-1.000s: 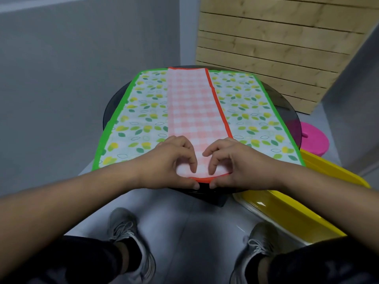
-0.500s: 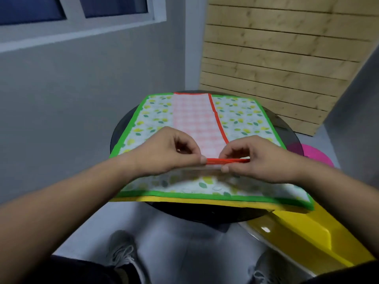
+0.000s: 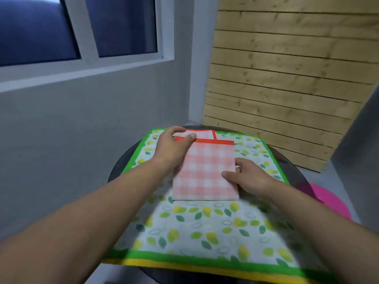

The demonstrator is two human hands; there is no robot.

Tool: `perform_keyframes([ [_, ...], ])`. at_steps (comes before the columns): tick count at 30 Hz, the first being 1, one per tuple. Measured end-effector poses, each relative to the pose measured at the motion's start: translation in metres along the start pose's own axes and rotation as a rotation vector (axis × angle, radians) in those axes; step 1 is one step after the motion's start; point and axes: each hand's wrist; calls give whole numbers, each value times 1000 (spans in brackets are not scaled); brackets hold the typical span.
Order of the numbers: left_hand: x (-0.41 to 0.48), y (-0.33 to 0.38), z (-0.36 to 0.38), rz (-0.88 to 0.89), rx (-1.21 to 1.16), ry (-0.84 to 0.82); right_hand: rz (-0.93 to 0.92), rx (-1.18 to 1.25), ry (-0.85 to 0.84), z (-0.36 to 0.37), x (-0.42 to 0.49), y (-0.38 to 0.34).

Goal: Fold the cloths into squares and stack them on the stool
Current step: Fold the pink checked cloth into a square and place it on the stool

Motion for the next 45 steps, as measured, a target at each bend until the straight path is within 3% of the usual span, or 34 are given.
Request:
perform_keyframes([
  [3,5,-17,3,-281,65,-118,39,-57,76,9,9,12],
  [6,4,-19,-6,-244,441,-158,71,-93,78,11,11,11],
  [10,5,-24,-9,-254,556,-205,107,-91,66,8,10,6],
  [19,4,-43,-2,-112,755,-155,94,-127,53,4,8,10],
  [28,-9,-54,5,26,990,-189,24,-394,-22,14,15,7],
  [32,-5,-60,2,84,1145,-265,46,-365,20,14,19,9],
  [39,-9,-66,-3,244,1143,-448,59,-359,9,16,22,9],
  [45,-8,-77,-2,239,1244,-497,30,-519,-14,26,15,-2],
])
Point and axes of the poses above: each hand's wrist, its own x-axis towards the middle knuckle, its own z-axis out of the palm, y = z × x, and after that the axes turned 7 degrees about -z, right-handed
